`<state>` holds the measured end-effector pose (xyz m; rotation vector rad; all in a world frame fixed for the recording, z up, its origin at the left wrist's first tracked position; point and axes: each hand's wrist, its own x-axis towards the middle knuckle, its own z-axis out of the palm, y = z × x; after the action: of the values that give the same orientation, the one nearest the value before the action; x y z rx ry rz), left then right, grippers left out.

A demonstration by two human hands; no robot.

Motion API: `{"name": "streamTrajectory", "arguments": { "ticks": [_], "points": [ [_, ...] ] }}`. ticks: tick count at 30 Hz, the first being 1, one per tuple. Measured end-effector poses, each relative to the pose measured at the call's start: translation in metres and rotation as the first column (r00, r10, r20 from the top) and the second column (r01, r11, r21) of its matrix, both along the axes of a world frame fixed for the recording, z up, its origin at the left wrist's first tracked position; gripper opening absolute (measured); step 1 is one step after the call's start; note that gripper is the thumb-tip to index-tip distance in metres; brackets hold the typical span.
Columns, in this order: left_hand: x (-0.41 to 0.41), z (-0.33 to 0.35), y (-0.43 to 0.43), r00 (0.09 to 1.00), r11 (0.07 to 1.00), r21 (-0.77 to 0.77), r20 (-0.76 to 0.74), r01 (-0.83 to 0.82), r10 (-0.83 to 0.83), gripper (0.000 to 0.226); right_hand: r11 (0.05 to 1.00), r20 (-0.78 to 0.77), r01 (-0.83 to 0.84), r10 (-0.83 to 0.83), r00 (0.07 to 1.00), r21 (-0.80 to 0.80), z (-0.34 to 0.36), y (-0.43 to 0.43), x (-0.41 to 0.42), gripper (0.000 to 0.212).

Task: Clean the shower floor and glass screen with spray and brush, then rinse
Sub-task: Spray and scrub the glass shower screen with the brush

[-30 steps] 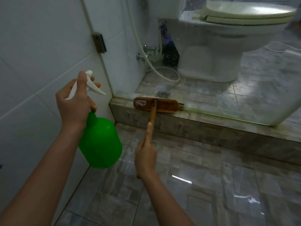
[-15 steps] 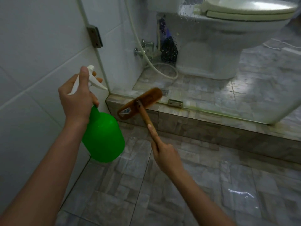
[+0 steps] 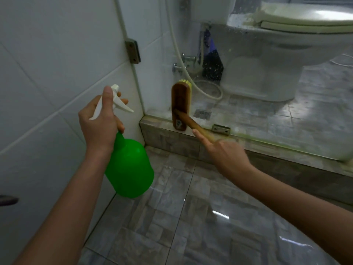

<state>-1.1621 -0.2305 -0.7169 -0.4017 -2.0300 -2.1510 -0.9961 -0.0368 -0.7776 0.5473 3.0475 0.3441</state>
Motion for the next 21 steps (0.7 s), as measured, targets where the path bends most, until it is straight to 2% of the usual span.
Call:
{"name": "streamTrajectory", "arguments": {
  "ticks": [6,10,14,21],
  "points": [
    [0.000,-0.001,-0.008,0.999,0.999,-0.015,-0.015,-0.036,0.036,0.030,0.984,-0.032,-0.175,0.174,0.984,-0.032,0.002,-0.045,-0.103,0.072],
    [0.001,0.000,-0.007,1.000,1.000,-0.009,-0.008,-0.028,0.028,0.032,0.993,0.066,-0.110,0.113,0.991,-0.045,0.012,-0.006,-0.041,0.083],
    [0.008,-0.001,-0.006,1.000,1.000,-0.022,0.007,-0.002,0.002,0.030,0.996,0.190,-0.005,-0.013,0.982,0.091,0.034,0.023,0.029,0.084],
    [0.036,0.001,0.018,0.998,0.996,-0.072,-0.035,0.043,-0.046,0.030,0.988,0.082,-0.152,0.148,0.986,0.042,0.018,0.009,-0.031,0.076]
  ]
}}
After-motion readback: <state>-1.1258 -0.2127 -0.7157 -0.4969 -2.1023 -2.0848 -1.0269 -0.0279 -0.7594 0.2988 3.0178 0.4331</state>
